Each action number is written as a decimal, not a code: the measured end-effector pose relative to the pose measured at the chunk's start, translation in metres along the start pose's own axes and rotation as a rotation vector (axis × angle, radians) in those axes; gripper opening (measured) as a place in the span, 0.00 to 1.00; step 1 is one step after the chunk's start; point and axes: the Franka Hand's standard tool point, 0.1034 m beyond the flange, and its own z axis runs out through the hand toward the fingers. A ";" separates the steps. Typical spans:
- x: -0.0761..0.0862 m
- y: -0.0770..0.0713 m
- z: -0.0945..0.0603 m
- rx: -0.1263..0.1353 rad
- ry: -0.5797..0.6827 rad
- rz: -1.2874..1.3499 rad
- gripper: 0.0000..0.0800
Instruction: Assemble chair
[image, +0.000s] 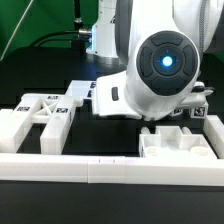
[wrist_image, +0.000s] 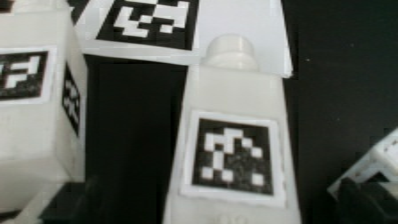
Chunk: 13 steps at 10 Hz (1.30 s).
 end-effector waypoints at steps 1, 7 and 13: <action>0.001 -0.001 0.000 -0.001 0.005 -0.002 0.81; 0.000 -0.001 -0.008 -0.002 0.013 -0.017 0.36; -0.037 -0.020 -0.095 -0.003 -0.042 0.001 0.36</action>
Offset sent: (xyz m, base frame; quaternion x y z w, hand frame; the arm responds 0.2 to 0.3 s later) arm -0.0023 0.0004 -0.0021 -0.0083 0.0088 -0.0124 0.9998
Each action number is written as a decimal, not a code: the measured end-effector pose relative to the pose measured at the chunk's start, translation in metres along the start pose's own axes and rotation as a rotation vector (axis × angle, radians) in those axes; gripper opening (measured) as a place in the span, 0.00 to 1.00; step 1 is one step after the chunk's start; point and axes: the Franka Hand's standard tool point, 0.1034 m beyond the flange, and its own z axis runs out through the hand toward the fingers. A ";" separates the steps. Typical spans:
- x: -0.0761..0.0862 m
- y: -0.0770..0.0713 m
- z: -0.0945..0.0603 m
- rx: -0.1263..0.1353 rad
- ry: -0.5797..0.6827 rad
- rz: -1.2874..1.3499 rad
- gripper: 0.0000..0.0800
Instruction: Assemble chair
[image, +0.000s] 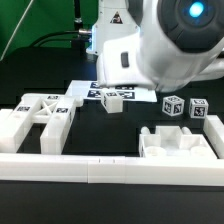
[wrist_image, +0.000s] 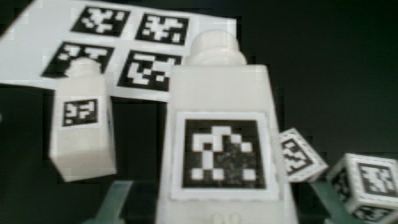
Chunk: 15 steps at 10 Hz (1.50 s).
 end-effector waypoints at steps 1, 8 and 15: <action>0.005 0.000 0.000 -0.001 0.032 -0.006 0.36; 0.011 -0.016 -0.052 -0.003 0.353 -0.007 0.36; 0.008 -0.028 -0.102 -0.017 0.794 -0.016 0.36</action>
Offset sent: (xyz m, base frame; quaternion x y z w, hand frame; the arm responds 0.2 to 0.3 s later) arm 0.0000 0.0000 0.0000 0.0000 0.1296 0.0000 0.9916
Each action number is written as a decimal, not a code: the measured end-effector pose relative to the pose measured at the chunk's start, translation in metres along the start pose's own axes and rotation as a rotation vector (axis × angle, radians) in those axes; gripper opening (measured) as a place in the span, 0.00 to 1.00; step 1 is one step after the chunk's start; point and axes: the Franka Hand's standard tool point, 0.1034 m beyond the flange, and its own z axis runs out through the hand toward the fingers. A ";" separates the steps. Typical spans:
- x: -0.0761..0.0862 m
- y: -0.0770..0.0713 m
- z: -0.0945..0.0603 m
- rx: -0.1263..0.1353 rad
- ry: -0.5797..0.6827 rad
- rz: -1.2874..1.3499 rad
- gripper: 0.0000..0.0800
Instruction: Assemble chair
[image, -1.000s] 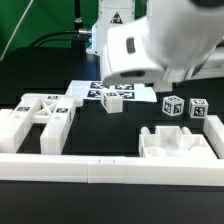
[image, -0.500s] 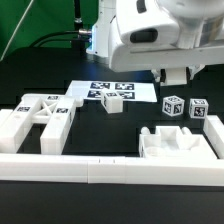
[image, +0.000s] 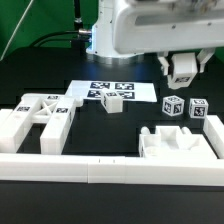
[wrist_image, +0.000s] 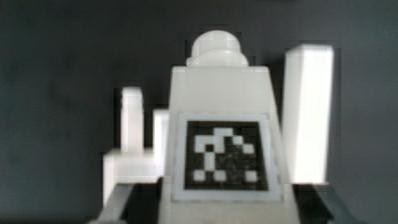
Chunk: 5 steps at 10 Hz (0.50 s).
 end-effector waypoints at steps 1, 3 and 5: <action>0.008 0.001 -0.001 -0.004 0.098 -0.001 0.36; 0.007 0.003 0.001 -0.011 0.199 0.001 0.36; 0.020 0.000 -0.007 -0.014 0.342 -0.002 0.36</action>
Offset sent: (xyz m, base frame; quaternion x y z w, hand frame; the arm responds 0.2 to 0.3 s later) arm 0.0000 0.0000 0.0000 0.0000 0.1938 0.0000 0.9810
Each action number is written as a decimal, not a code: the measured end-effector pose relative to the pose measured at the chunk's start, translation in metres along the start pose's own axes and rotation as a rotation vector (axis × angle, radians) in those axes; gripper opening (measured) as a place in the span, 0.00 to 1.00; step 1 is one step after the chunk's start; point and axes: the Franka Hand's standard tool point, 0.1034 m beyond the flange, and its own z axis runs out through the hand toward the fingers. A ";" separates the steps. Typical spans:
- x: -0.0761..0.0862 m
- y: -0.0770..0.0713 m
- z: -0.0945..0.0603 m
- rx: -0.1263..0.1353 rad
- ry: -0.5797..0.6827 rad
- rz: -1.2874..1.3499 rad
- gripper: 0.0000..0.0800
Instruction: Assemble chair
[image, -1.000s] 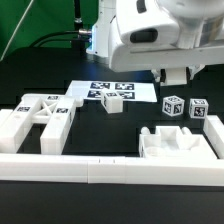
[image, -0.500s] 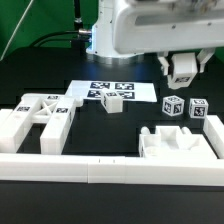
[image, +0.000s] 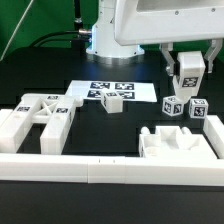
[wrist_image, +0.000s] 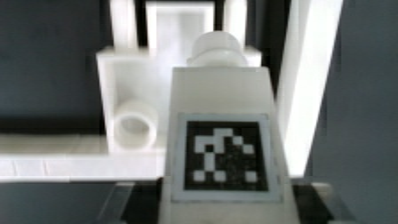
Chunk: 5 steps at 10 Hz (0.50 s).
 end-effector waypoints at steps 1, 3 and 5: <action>0.011 -0.006 -0.007 0.004 0.031 0.007 0.36; 0.027 -0.009 -0.015 0.005 0.177 0.008 0.36; 0.027 -0.009 -0.013 0.001 0.339 0.004 0.36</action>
Offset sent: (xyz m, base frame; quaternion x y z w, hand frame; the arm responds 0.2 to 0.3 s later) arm 0.0000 0.0000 0.0000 0.0000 0.1938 0.0000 0.9810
